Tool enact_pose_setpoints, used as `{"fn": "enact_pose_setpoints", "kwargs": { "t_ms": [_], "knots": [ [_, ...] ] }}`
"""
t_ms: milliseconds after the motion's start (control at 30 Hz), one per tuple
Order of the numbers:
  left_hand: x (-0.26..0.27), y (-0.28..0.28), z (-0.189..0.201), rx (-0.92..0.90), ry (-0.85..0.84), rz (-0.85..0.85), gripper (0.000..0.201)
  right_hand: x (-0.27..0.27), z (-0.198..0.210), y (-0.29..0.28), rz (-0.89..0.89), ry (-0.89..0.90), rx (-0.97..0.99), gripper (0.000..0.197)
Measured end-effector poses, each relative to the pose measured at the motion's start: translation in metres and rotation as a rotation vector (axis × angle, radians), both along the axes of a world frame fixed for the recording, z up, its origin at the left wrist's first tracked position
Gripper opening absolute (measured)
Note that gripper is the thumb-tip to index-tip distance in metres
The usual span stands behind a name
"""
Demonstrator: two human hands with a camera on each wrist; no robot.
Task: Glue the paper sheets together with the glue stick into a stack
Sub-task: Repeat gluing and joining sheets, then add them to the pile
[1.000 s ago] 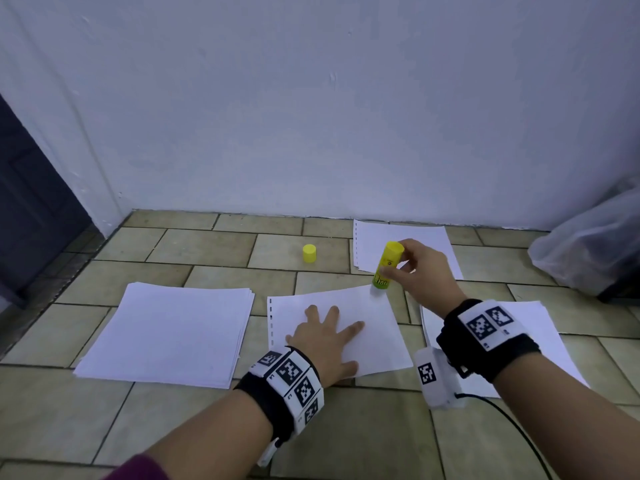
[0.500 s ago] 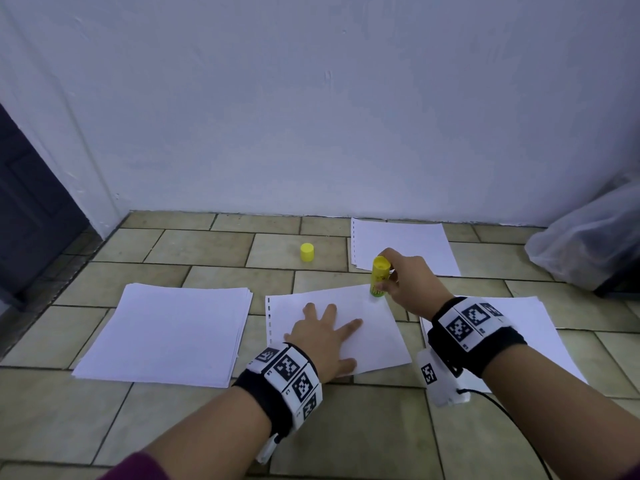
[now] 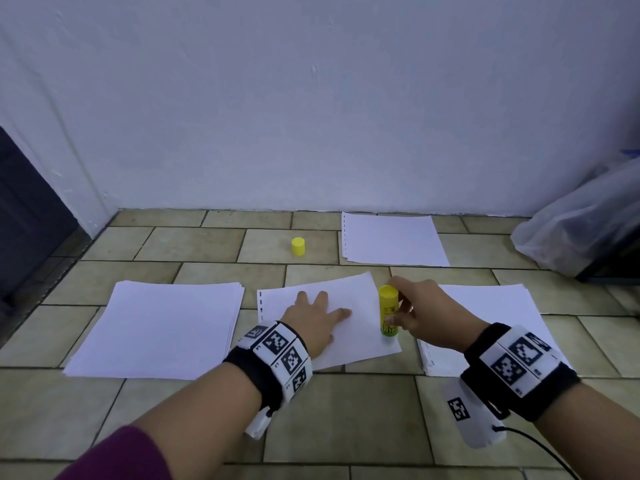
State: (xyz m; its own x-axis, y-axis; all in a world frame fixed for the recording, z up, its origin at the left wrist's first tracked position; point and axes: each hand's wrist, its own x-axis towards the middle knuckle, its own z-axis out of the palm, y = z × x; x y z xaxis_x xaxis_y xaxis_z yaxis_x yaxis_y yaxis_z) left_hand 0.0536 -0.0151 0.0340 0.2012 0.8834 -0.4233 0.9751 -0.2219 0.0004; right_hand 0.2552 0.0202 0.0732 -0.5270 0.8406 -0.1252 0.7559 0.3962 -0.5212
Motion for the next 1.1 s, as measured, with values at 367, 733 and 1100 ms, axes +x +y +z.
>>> {"fn": "enact_pose_setpoints", "kwargs": {
  "t_ms": [367, 733, 1100],
  "knots": [
    [-0.009, -0.004, 0.018, -0.089, 0.088, -0.023, 0.074, 0.013, 0.004, 0.025, -0.434, 0.781, -0.649, 0.013],
    [-0.020, -0.005, 0.006, -0.019, -0.072, -0.014, 0.074, -0.029, -0.011, 0.040, -0.601, 0.806, -0.295, 0.011],
    [-0.031, 0.002, -0.003, -0.129, -0.119, 0.045, 0.111, -0.072, -0.020, 0.052, -0.333, 0.385, 0.025, 0.024]
  ]
}}
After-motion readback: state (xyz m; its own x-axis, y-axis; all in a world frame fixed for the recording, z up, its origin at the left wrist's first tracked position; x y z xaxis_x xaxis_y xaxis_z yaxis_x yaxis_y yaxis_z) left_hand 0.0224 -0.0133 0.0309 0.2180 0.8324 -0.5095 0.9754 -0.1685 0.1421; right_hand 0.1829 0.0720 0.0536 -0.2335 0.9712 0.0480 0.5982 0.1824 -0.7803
